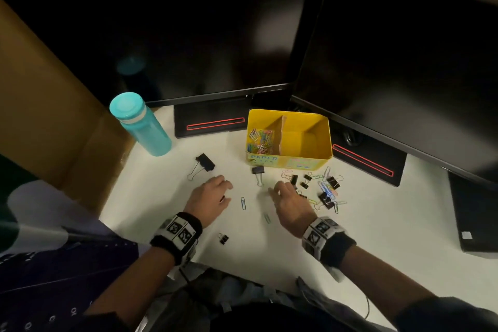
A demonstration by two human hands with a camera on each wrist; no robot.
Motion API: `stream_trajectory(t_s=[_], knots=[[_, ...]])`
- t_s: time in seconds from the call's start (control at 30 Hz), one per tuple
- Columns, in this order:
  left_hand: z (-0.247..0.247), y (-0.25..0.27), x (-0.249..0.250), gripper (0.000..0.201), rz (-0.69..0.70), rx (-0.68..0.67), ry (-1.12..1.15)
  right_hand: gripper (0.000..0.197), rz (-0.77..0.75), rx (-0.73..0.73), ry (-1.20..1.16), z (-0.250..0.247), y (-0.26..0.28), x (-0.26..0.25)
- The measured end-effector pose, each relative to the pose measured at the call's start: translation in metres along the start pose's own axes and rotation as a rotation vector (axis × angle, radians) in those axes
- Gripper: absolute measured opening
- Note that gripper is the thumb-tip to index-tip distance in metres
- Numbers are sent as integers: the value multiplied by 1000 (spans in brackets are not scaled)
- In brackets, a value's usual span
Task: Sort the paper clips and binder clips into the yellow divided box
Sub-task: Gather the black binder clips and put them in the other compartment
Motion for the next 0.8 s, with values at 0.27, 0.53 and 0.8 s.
stream_trajectory(t_s=[0.27, 0.53, 0.8], knots=[[45, -28, 56, 9, 177, -345, -298, 55, 90, 183, -74, -7, 41, 32], [61, -53, 164, 47, 465, -233, -229, 54, 489, 256, -175, -7, 90, 113], [76, -57, 172, 18, 417, -295, -378, 52, 417, 185, -69, -7, 73, 124]])
Point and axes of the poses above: each hand's wrist, its own y-axis away from the middle knuckle, its own z-axis out of the palm, x = y × z, the point moved 9 cm from there along -y, towards the middle knuckle
